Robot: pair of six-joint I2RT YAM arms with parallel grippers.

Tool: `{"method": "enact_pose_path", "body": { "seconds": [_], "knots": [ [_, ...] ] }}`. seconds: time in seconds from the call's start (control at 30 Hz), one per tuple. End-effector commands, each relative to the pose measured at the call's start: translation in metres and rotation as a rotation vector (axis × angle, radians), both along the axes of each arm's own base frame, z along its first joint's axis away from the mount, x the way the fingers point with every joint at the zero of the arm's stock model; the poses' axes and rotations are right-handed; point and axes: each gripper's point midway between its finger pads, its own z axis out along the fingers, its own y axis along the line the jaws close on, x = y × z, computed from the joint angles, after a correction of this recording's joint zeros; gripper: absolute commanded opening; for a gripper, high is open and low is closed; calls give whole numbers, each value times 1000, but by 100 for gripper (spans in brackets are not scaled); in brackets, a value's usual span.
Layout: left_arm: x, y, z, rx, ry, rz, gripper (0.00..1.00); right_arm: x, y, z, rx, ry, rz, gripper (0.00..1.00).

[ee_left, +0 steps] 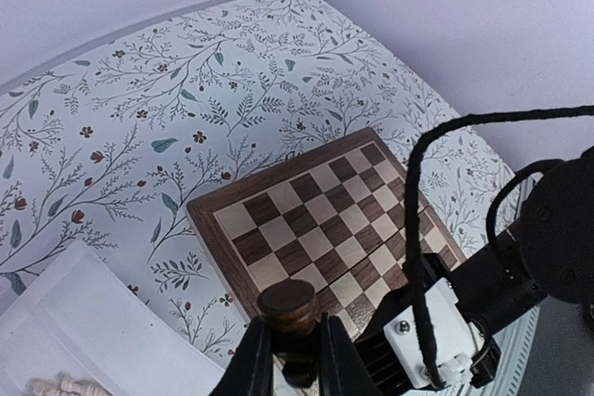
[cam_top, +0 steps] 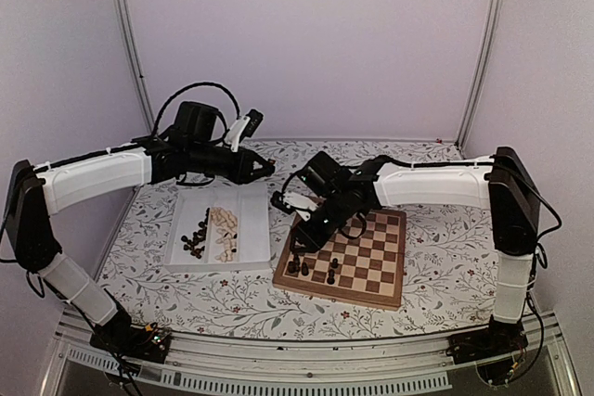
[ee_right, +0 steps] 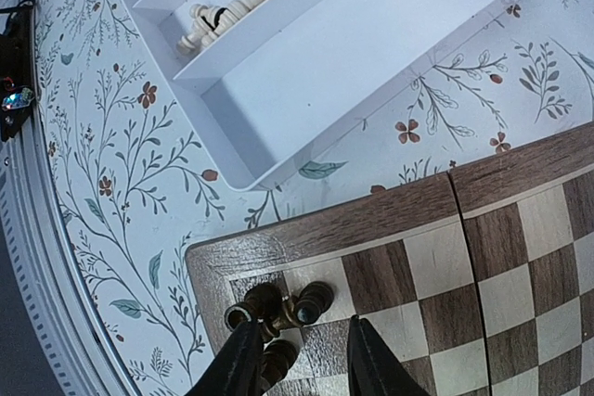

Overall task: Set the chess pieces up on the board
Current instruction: Pick up the chess piece from the chessboard.

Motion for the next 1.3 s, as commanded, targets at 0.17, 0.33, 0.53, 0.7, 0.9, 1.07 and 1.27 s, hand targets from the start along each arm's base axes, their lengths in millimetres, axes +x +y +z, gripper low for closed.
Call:
{"method": "enact_pose_path", "body": {
  "seconds": [0.17, 0.33, 0.53, 0.7, 0.9, 1.07, 1.27],
  "knots": [
    [2, 6, 14, -13, -32, 7, 0, -1, 6, -23, -61, 15, 23, 34],
    [3, 6, 13, -12, -28, 7, 0, 0, 6, -28, -74, 20, 24, 33],
    [4, 7, 11, -12, -23, 7, 0, 0, 6, -34, -90, 25, 26, 29],
    [4, 7, 11, -13, -20, 8, 0, 2, 5, -37, -104, 20, 22, 23],
    [4, 7, 10, -18, -13, 6, 0, 11, 0, -32, -122, -28, -5, 15],
    [5, 7, 11, -21, -13, 6, 0, 18, -3, -28, -136, -66, -27, 11],
    [6, 8, 8, -19, -3, 10, 0, 25, -6, -23, -132, -102, -56, 9]
  ]
}}
